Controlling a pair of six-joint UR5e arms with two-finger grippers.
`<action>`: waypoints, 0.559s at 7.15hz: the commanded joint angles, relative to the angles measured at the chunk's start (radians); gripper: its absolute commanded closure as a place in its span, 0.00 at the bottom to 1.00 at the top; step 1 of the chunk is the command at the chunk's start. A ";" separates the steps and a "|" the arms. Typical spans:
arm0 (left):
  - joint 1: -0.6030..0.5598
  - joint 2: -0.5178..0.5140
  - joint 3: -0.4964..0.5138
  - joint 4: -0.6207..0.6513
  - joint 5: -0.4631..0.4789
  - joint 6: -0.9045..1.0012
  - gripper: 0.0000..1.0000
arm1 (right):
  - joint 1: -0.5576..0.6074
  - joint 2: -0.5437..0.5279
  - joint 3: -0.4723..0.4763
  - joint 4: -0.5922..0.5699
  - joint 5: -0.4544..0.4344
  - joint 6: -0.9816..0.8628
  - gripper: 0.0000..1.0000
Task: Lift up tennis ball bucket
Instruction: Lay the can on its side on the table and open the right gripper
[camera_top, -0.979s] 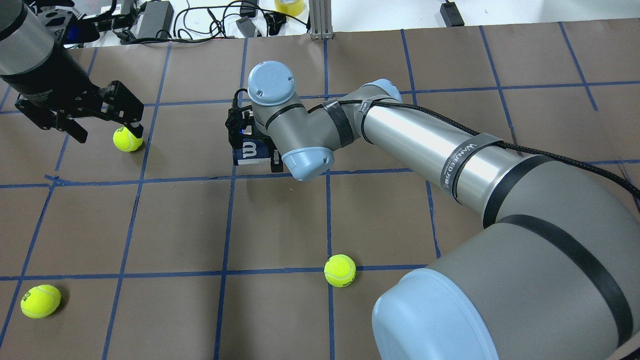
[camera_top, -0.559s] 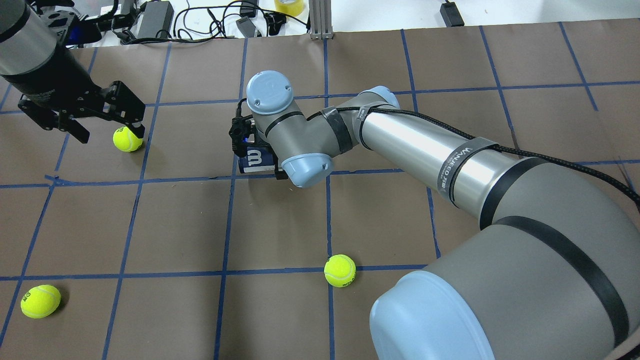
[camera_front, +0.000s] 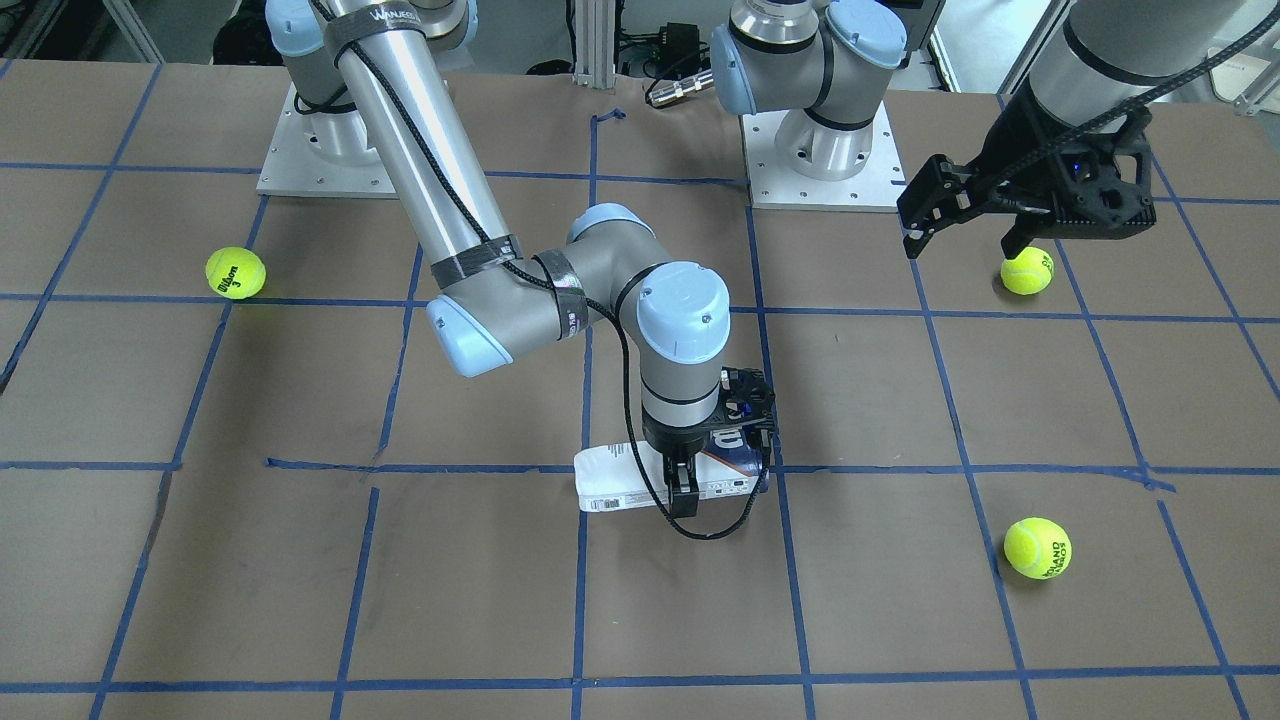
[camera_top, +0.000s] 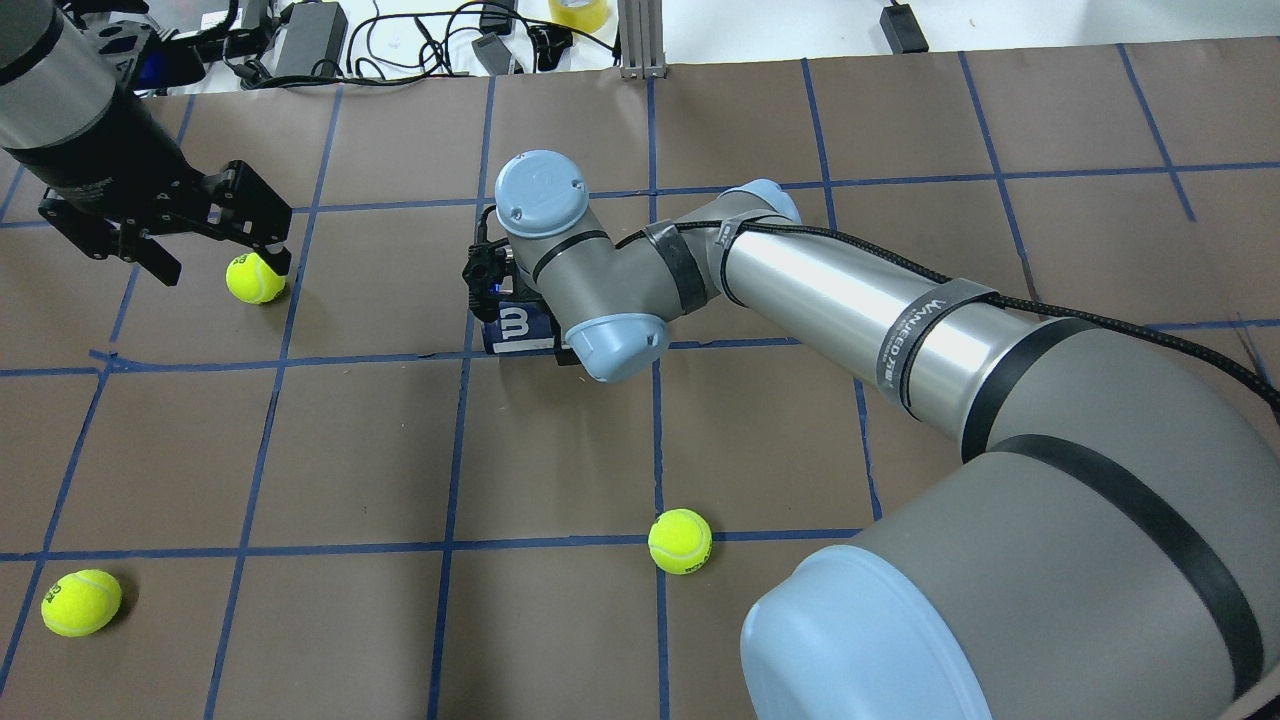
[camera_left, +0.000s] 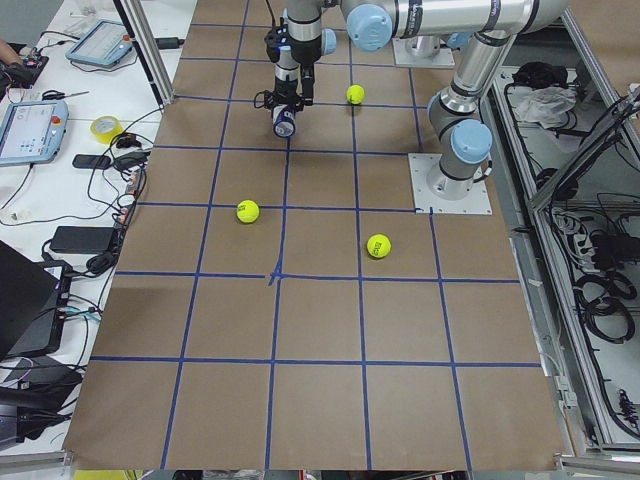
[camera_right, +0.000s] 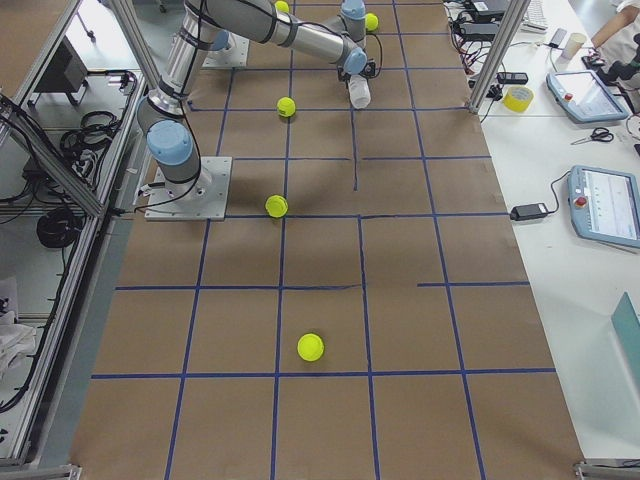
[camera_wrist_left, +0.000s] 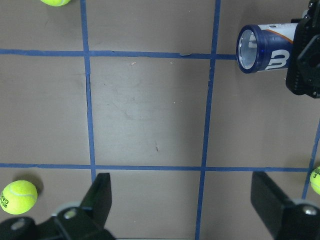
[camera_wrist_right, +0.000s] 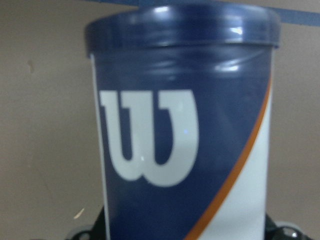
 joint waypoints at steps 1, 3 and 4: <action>0.000 0.000 0.000 0.002 0.000 0.000 0.00 | 0.000 0.001 -0.001 0.003 0.004 0.002 0.01; 0.000 0.000 0.000 0.002 0.000 0.000 0.00 | 0.000 0.001 -0.001 0.004 0.004 0.003 0.00; 0.002 0.000 0.002 0.000 -0.002 0.001 0.00 | 0.000 0.000 -0.001 0.004 0.006 0.003 0.00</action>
